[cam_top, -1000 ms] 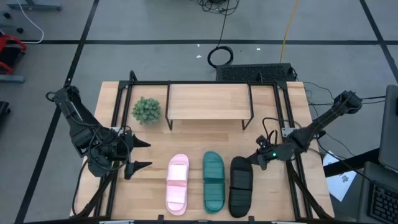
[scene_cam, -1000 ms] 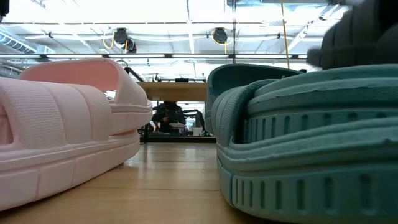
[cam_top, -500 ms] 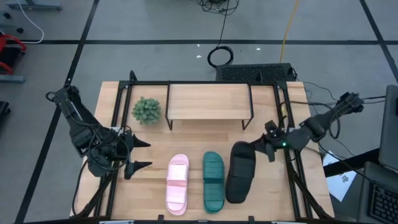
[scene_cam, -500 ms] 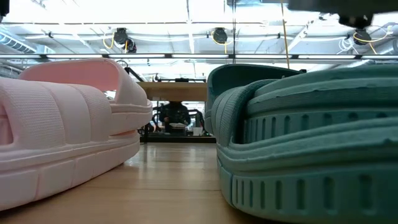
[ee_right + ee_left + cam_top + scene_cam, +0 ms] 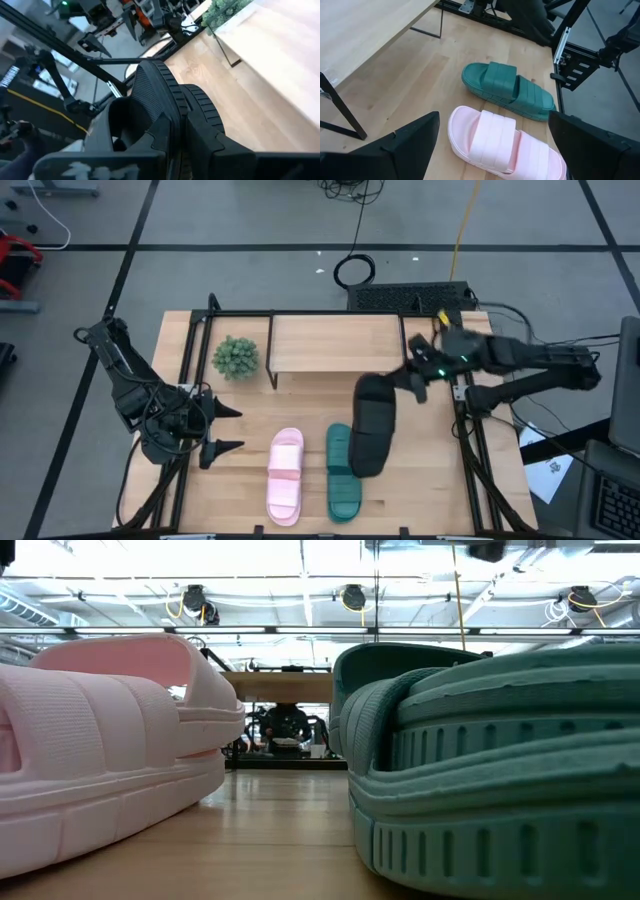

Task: Pick and place slides into the shelf
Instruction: Put the black slippers on the shelf

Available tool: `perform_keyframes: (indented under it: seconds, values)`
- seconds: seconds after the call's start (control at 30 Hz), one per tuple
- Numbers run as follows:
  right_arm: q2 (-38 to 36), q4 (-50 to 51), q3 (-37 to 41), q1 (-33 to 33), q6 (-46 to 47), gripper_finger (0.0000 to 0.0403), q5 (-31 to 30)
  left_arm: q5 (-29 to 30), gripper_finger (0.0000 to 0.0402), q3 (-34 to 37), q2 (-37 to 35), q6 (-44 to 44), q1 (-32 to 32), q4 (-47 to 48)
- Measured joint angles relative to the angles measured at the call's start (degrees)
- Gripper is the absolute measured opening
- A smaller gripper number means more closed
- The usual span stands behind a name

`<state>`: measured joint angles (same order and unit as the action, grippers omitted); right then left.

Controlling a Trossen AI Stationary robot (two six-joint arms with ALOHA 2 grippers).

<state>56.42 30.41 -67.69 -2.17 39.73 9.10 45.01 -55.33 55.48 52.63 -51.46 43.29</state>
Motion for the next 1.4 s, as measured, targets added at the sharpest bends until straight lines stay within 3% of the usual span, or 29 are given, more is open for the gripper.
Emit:
perform_keyframes:
  seconds: [0.4, 0.67, 0.97, 1.4]
  values:
    - [21.1, 7.53, -24.67, -24.99, -13.8, 0.0026, 25.53, -0.09, 0.0376, 0.0, 0.0, -1.28, 0.0, -0.02]
    - [34.95, 8.1, -33.34, -34.65, -17.66, 0.0026, 37.4, -0.07, 0.0376, 0.0, 0.01, -1.25, 0.0, 0.0]
    - [43.98, 7.93, -38.96, -41.58, -20.24, 0.0026, 40.62, -0.02, 0.0376, 0.0, 0.0, -1.07, 0.0, 0.0]
    - [47.14, 8.83, -39.58, -43.95, -22.18, 0.0026, 43.86, -0.56, 0.0376, 0.0, 0.0, -1.52, 2.79, 0.11]
